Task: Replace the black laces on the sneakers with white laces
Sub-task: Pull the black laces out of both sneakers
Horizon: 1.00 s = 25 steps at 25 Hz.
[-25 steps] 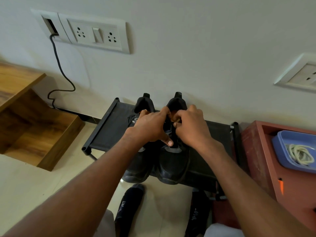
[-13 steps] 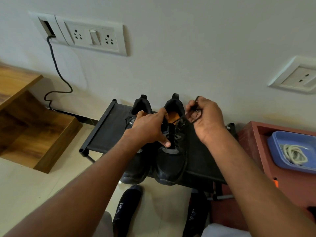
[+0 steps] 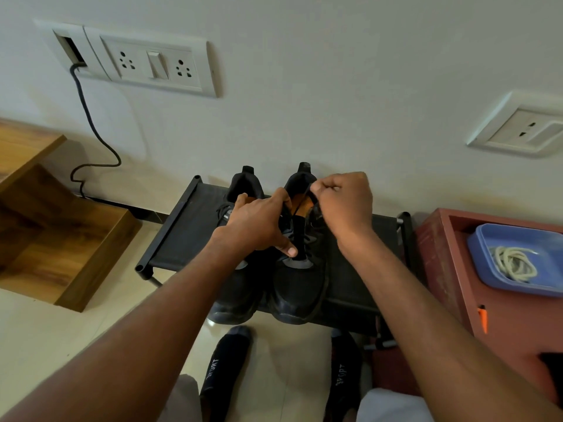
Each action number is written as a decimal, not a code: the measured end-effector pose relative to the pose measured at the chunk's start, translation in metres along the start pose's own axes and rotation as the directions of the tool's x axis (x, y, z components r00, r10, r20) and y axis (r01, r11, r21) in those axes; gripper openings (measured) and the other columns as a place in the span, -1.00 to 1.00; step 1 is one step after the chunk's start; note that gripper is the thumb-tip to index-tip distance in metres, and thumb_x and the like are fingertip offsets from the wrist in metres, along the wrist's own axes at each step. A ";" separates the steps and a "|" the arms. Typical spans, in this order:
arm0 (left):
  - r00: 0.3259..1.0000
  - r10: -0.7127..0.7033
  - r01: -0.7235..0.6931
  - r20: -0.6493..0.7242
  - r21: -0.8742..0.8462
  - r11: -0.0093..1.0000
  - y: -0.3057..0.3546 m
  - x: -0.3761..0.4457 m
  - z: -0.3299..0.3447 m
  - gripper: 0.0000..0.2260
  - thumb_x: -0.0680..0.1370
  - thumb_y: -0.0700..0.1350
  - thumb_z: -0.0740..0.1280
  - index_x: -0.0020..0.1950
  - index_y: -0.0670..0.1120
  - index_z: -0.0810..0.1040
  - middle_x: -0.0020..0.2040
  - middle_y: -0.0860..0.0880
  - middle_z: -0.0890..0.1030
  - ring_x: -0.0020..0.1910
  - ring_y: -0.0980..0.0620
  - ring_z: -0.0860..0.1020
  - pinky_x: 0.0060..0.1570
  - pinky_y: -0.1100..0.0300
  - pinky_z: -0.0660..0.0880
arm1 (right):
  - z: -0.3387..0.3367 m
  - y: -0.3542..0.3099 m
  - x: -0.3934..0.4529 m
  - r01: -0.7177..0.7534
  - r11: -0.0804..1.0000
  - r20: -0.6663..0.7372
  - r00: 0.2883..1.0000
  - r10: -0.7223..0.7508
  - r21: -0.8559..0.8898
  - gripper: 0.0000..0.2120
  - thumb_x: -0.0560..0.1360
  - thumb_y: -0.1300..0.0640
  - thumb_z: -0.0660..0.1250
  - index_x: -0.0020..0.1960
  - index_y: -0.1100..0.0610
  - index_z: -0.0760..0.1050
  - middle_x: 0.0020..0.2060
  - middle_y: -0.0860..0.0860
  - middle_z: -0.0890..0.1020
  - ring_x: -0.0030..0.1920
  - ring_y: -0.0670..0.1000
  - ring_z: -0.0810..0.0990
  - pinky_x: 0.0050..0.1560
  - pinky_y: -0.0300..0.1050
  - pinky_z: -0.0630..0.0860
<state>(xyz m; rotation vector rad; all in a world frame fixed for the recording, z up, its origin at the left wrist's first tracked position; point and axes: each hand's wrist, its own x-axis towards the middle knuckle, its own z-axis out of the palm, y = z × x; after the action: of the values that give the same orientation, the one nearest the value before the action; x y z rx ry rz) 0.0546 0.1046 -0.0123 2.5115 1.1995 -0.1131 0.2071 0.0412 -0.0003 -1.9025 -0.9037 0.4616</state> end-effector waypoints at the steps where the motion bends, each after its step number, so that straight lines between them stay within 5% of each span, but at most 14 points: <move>1: 1.000 0.005 -0.005 -0.004 -0.005 1.000 0.000 -0.001 0.000 -0.17 0.26 0.31 0.63 0.34 0.07 0.27 -0.06 0.14 0.51 0.05 -0.05 0.55 0.43 -0.11 0.17 | -0.002 -0.004 0.001 -0.173 0.950 0.006 0.984 0.178 0.261 -0.85 0.49 0.15 0.41 -0.25 0.07 0.67 -0.17 -0.02 0.71 -0.07 0.00 0.67 0.00 -0.01 0.58; 3: 1.000 0.009 -0.009 -0.002 -0.008 1.000 0.001 -0.001 0.000 -0.18 0.26 0.31 0.62 0.33 0.07 0.27 -0.04 0.13 0.52 0.07 -0.07 0.56 0.45 -0.14 0.17 | -0.002 -0.010 -0.004 -0.465 0.675 0.219 0.880 0.420 0.573 -0.82 0.61 0.21 0.31 -0.13 0.12 0.63 -0.13 0.01 0.76 -0.02 0.03 0.66 0.11 0.05 0.55; 4: 1.000 0.009 -0.009 0.002 -0.003 1.000 0.002 -0.001 -0.001 -0.18 0.27 0.30 0.62 0.33 0.07 0.27 -0.03 0.13 0.52 0.09 -0.08 0.57 0.46 -0.16 0.16 | -0.002 -0.010 -0.006 -0.503 0.665 0.268 0.862 0.430 0.552 -0.83 0.65 0.19 0.27 -0.03 0.14 0.62 -0.11 0.01 0.77 -0.01 0.03 0.67 0.09 0.05 0.52; 5: 1.000 0.010 -0.010 0.003 0.006 1.000 0.003 -0.001 -0.001 -0.18 0.27 0.30 0.62 0.33 0.07 0.27 -0.02 0.13 0.52 0.11 -0.09 0.58 0.46 -0.17 0.16 | -0.001 -0.009 -0.006 -0.453 0.773 0.255 0.891 0.376 0.445 -0.84 0.68 0.15 0.26 0.05 0.15 0.60 -0.10 0.00 0.76 -0.04 0.01 0.67 0.05 0.02 0.51; 7: 1.000 0.006 -0.006 0.008 0.012 1.000 0.003 -0.001 -0.001 -0.18 0.28 0.29 0.63 0.34 0.05 0.27 0.00 0.12 0.55 0.15 -0.10 0.59 0.47 -0.17 0.15 | -0.002 -0.004 -0.006 -0.122 0.989 0.199 0.975 0.103 0.083 -0.87 0.66 0.07 0.34 0.17 0.09 0.53 -0.09 -0.04 0.69 -0.10 -0.04 0.64 -0.06 -0.05 0.51; 8: 1.000 0.006 -0.006 0.008 0.009 1.000 0.003 -0.001 -0.002 -0.18 0.29 0.28 0.63 0.35 0.04 0.27 0.02 0.10 0.58 0.17 -0.10 0.59 0.48 -0.17 0.14 | -0.003 -0.001 -0.006 0.061 0.991 0.249 0.968 -0.030 -0.116 -0.82 0.62 0.05 0.41 0.19 0.03 0.51 -0.06 -0.07 0.63 -0.08 -0.05 0.62 -0.07 -0.06 0.53; 10: 1.000 0.008 -0.008 0.002 0.016 1.000 0.003 -0.001 -0.001 -0.17 0.29 0.28 0.63 0.35 0.02 0.27 0.08 0.07 0.61 0.20 -0.12 0.59 0.48 -0.17 0.14 | 0.000 0.007 -0.006 0.324 0.851 0.434 0.892 -0.128 -0.414 -0.77 0.55 0.02 0.50 0.17 -0.07 0.57 0.00 -0.06 0.54 -0.03 0.01 0.59 -0.05 -0.02 0.55; 12: 1.000 0.002 -0.002 0.018 0.008 1.000 0.002 -0.001 -0.001 -0.18 0.29 0.27 0.63 0.34 0.01 0.27 0.06 0.06 0.59 0.21 -0.14 0.57 0.49 -0.17 0.16 | 0.003 0.015 -0.009 0.384 0.776 0.470 0.873 -0.129 -0.500 -0.87 0.54 0.03 0.52 0.08 -0.03 0.67 0.02 -0.02 0.52 -0.04 0.06 0.58 -0.09 -0.04 0.51; 14: 1.000 0.004 -0.003 0.030 -0.030 1.000 0.004 -0.002 -0.004 -0.19 0.30 0.24 0.64 0.33 0.00 0.27 0.05 0.05 0.55 0.19 -0.13 0.53 0.42 -0.11 0.23 | 0.002 0.013 -0.011 0.296 0.845 0.372 0.920 -0.127 -0.445 -0.96 0.55 0.05 0.50 -0.07 0.00 0.70 -0.13 -0.03 0.62 -0.13 0.04 0.64 -0.21 -0.11 0.49; 18: 0.998 0.032 -0.029 0.046 -0.065 0.997 0.008 -0.006 -0.010 -0.21 0.35 0.16 0.64 0.37 -0.04 0.27 0.08 0.05 0.45 0.06 -0.05 0.39 0.10 0.04 0.24 | 0.003 0.009 -0.009 -0.094 0.951 0.137 0.981 0.139 -0.293 -0.81 0.56 0.04 0.46 -0.23 0.00 0.63 -0.30 -0.03 0.67 -0.30 -0.01 0.66 -0.35 -0.12 0.54; 22: 0.996 0.068 -0.064 0.059 -0.064 0.996 0.003 -0.001 -0.004 -0.34 0.35 0.21 0.61 0.29 0.07 0.35 0.13 0.06 0.46 0.23 -0.12 0.48 0.37 -0.11 0.26 | -0.003 0.006 0.001 -0.465 0.883 0.117 0.883 0.455 0.069 -0.85 0.65 0.20 0.25 -0.01 0.18 0.58 -0.24 0.09 0.73 -0.32 0.07 0.75 -0.35 -0.05 0.64; 25: 0.992 0.069 -0.061 0.106 -0.074 0.995 0.004 0.001 -0.003 -0.58 0.45 0.18 0.55 0.22 0.15 0.51 0.14 0.08 0.41 0.34 -0.04 0.37 0.48 -0.21 0.09 | -0.028 -0.002 0.007 -0.268 0.883 0.150 0.926 0.347 -0.387 -0.90 0.56 0.18 0.29 0.05 0.18 0.51 -0.14 0.10 0.70 -0.19 0.12 0.75 -0.23 0.00 0.62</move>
<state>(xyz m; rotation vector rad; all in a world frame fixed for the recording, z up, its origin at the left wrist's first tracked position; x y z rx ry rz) 0.0582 0.1038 -0.0080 2.4469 1.0596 -0.1842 0.2288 0.0304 0.0154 -2.3879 -0.8675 0.7475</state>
